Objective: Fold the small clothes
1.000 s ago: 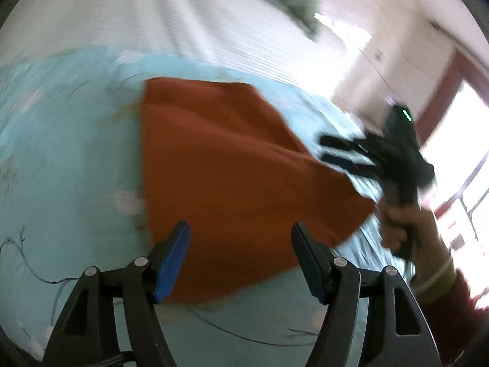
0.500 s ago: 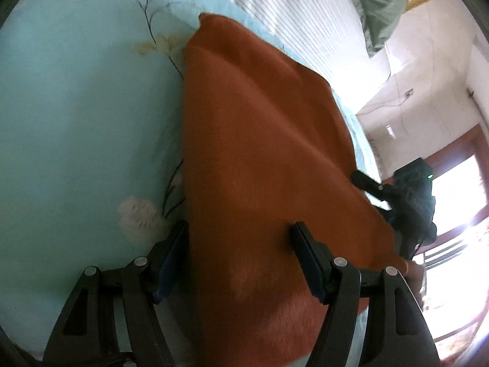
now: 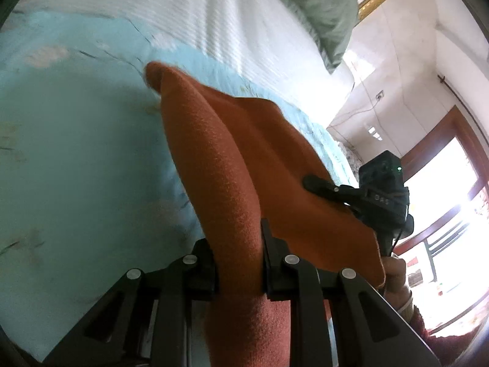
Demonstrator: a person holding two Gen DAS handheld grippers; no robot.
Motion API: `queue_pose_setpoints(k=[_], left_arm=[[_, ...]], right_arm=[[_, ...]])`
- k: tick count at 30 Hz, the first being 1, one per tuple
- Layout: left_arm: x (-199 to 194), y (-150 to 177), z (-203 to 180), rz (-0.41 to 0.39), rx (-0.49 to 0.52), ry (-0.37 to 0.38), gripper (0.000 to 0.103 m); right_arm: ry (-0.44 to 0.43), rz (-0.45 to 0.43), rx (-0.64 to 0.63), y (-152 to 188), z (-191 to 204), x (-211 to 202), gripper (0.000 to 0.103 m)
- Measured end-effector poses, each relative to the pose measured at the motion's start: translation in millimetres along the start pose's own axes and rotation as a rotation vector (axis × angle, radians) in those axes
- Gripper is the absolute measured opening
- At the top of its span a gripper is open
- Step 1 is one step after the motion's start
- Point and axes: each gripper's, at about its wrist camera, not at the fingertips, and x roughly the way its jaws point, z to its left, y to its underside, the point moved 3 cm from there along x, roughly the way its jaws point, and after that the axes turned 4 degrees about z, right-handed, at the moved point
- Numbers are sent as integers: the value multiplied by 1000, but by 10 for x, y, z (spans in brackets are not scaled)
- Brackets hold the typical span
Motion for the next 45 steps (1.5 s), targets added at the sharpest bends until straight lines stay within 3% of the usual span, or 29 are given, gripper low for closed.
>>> queue_pose_setpoints(k=[8, 13, 17, 20, 23, 29, 37, 38, 40, 41, 42, 45], left_arm=[[-1037, 385, 418, -73, -59, -125, 21], [-1199, 604, 690, -76, -121, -174, 21], [-1164, 845, 985, -55, -158, -218, 25], [-1104, 945, 1117, -49, -190, -223, 38], [-1167, 979, 1178, -65, -220, -206, 41], [-1434, 945, 1080, -148, -177, -288, 39], [-1615, 949, 771, -177, -54, -207, 38], [-1608, 946, 726, -172, -44, -209, 38], [-1588, 965, 679, -156, -29, -207, 38], [-1563, 965, 652, -144, -27, -194, 38], [-1542, 968, 630, -137, -24, -188, 38], [-1530, 992, 524, -125, 9, -189, 38]], right_arm=[[-120, 105, -45, 356, 511, 887, 31], [-77, 177, -65, 548, 584, 1266, 31], [-18, 187, -66, 592, 506, 1340, 32], [16, 193, -69, 604, 487, 1311, 40], [52, 170, -87, 557, 536, 1185, 54], [89, 88, -147, 321, 734, 888, 54], [137, 136, -232, 22, 880, 1263, 54], [147, 151, -233, -4, 860, 1350, 53], [159, 185, -228, -34, 819, 1510, 38], [158, 204, -225, -35, 813, 1567, 18], [137, 206, -223, -45, 836, 1568, 13], [86, 94, -254, -76, 1009, 1282, 10]])
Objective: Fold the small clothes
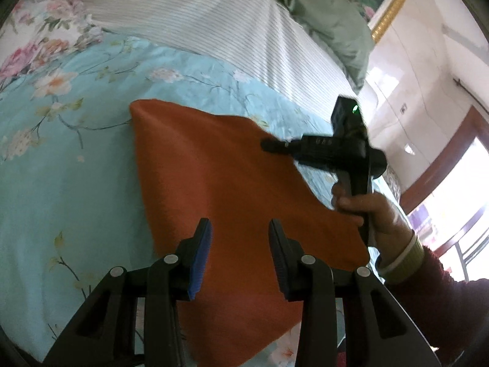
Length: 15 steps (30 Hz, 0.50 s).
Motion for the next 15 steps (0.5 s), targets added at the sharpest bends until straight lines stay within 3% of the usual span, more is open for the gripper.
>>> queue_pose_setpoints(k=[3, 10, 15], left_arm=[[42, 8, -86, 9, 34, 11, 38], [457, 218, 12, 102, -3, -79, 34], [419, 216, 63, 89, -61, -50, 34]], right_arm=[[29, -65, 14, 44, -58, -196, 10], [113, 42, 61, 222, -387, 198, 12], [174, 33, 51, 188, -299, 37, 19]])
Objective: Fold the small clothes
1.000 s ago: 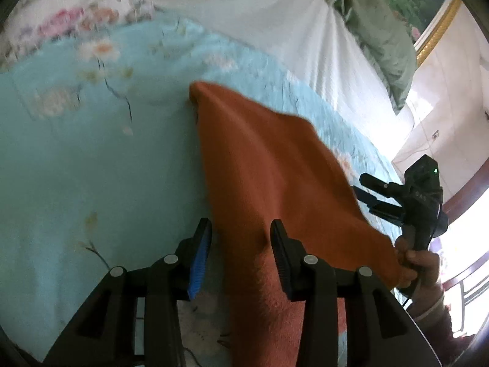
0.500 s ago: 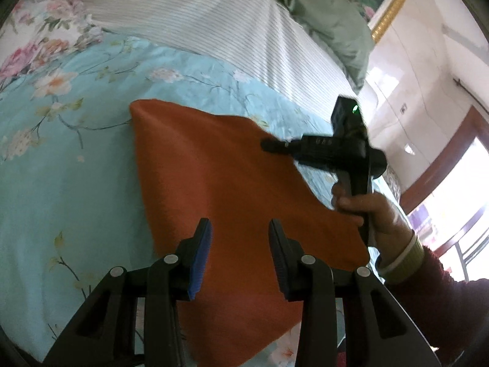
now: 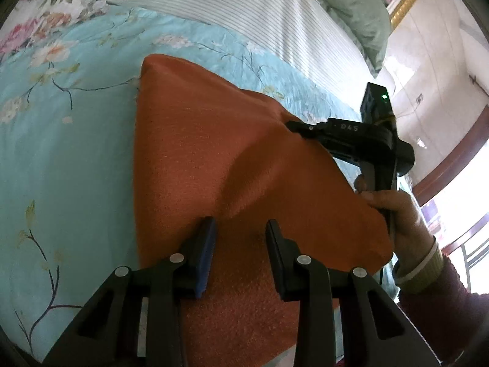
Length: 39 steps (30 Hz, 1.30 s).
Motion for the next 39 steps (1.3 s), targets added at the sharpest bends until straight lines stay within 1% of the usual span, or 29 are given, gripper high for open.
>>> queue_pose_setpoints(k=[1, 2, 3, 5, 6, 7, 8, 10, 11, 13, 15, 16, 17, 18, 19, 21, 24, 25, 26, 27, 28, 31, 33, 35, 37, 38, 39], left_arm=[[-39, 4, -8, -1, -1, 2, 34], [-71, 8, -15, -5, 1, 2, 34], [-104, 5, -19, -9, 0, -1, 34], [-203, -38, -31, -36, -6, 2, 34], [-246, -74, -36, -52, -7, 6, 34], [-294, -152, -36, -75, -10, 7, 34], [-314, -217, -28, -86, -11, 4, 34], [-317, -374, 22, -96, -20, -20, 34], [-315, -456, 66, -105, -25, -40, 34], [-279, -589, 133, -112, -45, -56, 34], [-236, -712, 226, -105, -70, -76, 35], [-211, -768, 280, -104, -85, -89, 39], [-172, -837, 343, -95, -89, -90, 46], [-131, -889, 403, -89, -103, -97, 49], [-43, -970, 515, -75, -131, -119, 56], [86, -1059, 672, -50, -174, -135, 56], [387, -1233, 879, 21, -225, -108, 56], [445, -1264, 897, 28, -224, -102, 54], [518, -1324, 902, 32, -214, -91, 49], [570, -1380, 892, 31, -200, -82, 41], [621, -1463, 870, 29, -180, -76, 27], [646, -1639, 838, -6, -145, -123, 18], [596, -1749, 864, -34, -151, -166, 17], [480, -1779, 879, -57, -169, -180, 17], [286, -1730, 798, -102, -149, -187, 17], [171, -1668, 711, -126, -124, -191, 21], [92, -1606, 631, -138, -106, -184, 23]], right_arm=[[23, -25, -17, 3, 65, -137, 19], [22, -49, -28, 16, 128, -260, 19], [-1, -73, -34, 41, 213, -387, 19], [-51, -87, -58, 97, 379, -524, 19], [-73, -89, -70, 127, 471, -554, 21], [-104, -83, -76, 163, 572, -554, 23], [-123, -72, -76, 187, 630, -527, 28], [-153, -48, -71, 223, 733, -418, 30], [-152, -42, -70, 236, 757, -371, 30], [-139, -23, -66, 228, 772, -251, 30], [-125, -16, -48, 212, 748, -158, 30], [-126, -12, -37, 199, 730, -124, 30], [-122, -5, -32, 197, 712, -81, 31], [-117, 4, -30, 204, 698, -45, 32], [-105, 15, -27, 227, 651, -1, 33], [-91, 26, -17, 270, 548, 49, 33], [-112, 16, -6, 344, 376, 67, 33], [-118, 9, -5, 361, 340, 72, 33], [-124, 4, -4, 380, 313, 80, 32], [-122, -7, -7, 398, 288, 88, 30], [-122, -17, -6, 413, 268, 90, 30], [-142, -41, 30, 448, 187, 66, 24], [-146, -43, 44, 453, 177, 30, 24], [-126, -49, 49, 442, 212, -69, 27], [-101, -76, 45, 405, 270, -177, 28], [-99, -91, 44, 374, 307, -227, 29], [-105, -98, 45, 342, 335, -253, 29]])
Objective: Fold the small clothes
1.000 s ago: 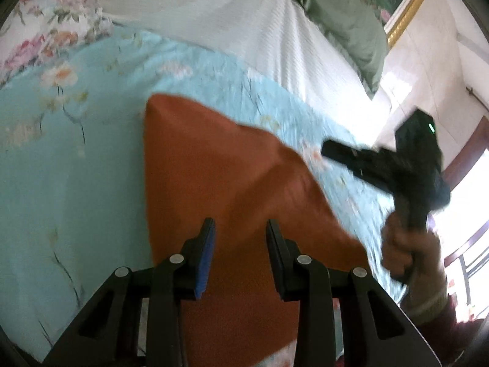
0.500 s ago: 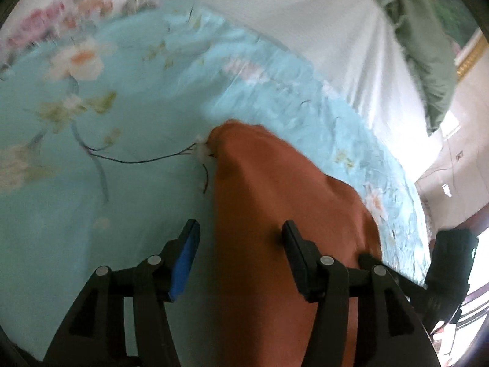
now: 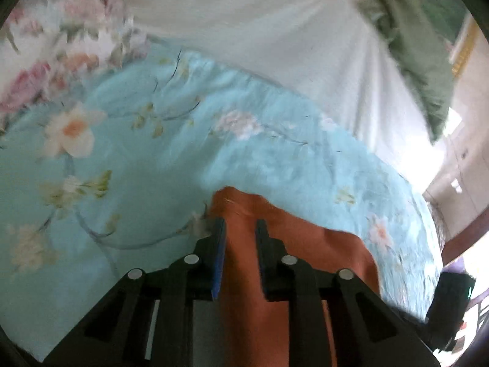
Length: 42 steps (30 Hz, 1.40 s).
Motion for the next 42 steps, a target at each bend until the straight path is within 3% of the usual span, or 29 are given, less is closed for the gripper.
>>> queue_pose_setpoints(k=[3, 4, 6, 7, 10, 11, 12, 13, 15, 16, 19, 22, 27, 32, 42], left_arm=[[-268, 274, -208, -13, 42, 96, 24], [-337, 419, -301, -5, 64, 147, 24], [-409, 618, -374, 14, 94, 179, 24], [-407, 737, -414, 30, 108, 183, 24], [-369, 1019, -420, 73, 131, 180, 24], [-334, 1081, -400, 88, 131, 166, 23], [-277, 1151, -353, 104, 125, 149, 23], [-233, 1212, -321, 113, 118, 128, 22], [-158, 1269, -220, 123, 92, 111, 8], [-144, 1285, -160, 118, 56, 128, 7], [-210, 1263, -137, 110, 11, 147, 7], [-391, 1307, -221, 89, 53, 126, 8], [-749, 1565, -347, 82, 117, 176, 11], [-857, 1946, -365, 115, 163, 129, 13], [-754, 2077, -341, 69, 163, 84, 13]], right_arm=[[-6, 15, 1, -57, 66, 58, 29], [41, 22, -5, -59, 41, 111, 29], [133, 23, 16, -28, -129, 192, 25], [138, 30, 31, -15, -213, 230, 22], [122, 13, 85, 21, -452, 249, 13], [129, 10, 95, 17, -473, 232, 3], [145, 7, 105, 19, -498, 218, 0], [139, 3, 114, 30, -527, 212, 0], [115, 5, 130, 43, -560, 208, 0], [123, 11, 118, 42, -544, 206, 0], [111, 8, 91, 53, -429, 90, 3], [86, 3, 37, 118, -194, -90, 4], [71, 39, -65, 424, 117, -295, 5], [167, 94, -71, 768, -88, -200, 6], [145, 35, -36, 867, -155, -238, 6]])
